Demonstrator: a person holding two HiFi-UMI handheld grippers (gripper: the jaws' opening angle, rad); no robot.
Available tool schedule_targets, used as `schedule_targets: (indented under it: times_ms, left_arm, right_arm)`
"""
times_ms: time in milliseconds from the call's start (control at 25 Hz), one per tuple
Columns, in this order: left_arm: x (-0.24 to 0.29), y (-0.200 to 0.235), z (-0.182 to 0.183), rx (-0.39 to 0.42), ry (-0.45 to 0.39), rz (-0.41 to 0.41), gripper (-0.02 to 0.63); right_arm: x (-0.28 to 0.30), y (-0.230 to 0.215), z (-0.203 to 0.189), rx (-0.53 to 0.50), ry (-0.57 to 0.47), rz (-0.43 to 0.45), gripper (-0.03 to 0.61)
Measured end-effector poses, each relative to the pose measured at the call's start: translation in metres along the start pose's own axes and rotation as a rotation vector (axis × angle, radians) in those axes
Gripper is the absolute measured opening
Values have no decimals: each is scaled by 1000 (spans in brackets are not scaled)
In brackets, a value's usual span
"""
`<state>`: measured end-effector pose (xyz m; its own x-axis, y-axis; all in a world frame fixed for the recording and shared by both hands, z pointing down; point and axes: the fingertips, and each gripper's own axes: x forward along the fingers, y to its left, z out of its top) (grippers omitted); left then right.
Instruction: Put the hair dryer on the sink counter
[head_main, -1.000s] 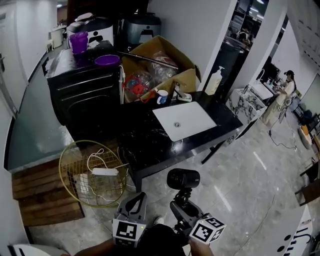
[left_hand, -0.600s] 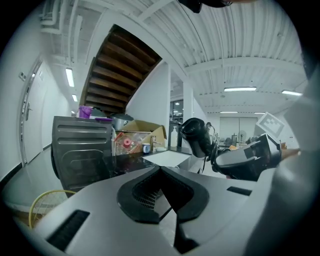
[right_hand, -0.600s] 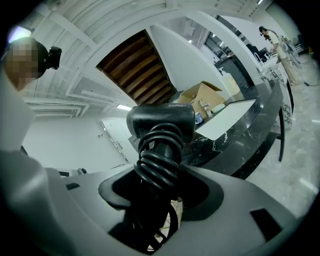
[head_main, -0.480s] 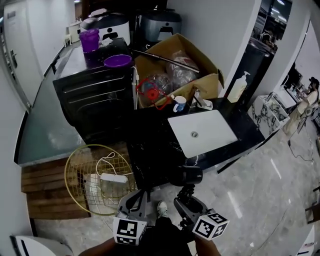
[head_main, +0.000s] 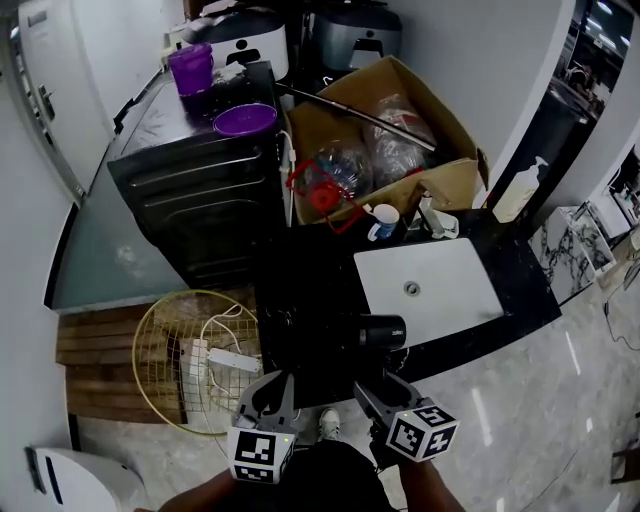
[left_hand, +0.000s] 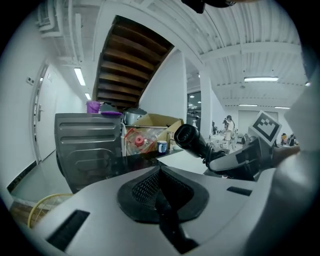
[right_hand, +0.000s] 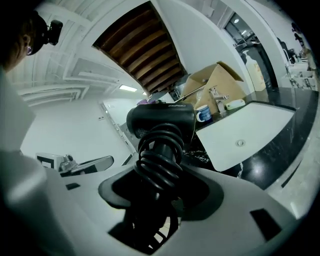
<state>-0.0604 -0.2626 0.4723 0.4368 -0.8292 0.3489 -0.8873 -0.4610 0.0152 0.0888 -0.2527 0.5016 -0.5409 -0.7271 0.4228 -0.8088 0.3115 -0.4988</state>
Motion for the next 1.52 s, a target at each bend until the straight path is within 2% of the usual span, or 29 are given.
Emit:
schedule_targets:
  times_ms: [280,560,840,1200,1520]
  left_arm:
    - [45,14,4,-38,45,69,8]
    - [77,38,2,-33,77,165,8]
    - [99,52,-11,-51,132,224,8]
    - [118,62,-26,-75,180,242,8]
    - [129,63,-26,-92,189,216,8]
  right_arm:
    - [46,-38,25,-41,91,10,247]
    - [92,-70,30,-77,200,7,249]
    - [130,-91,31,-120,292,-13,249]
    - [157,-107,26,-147,364,-71,249]
    - [165,-114,20,-175,405,-134,249]
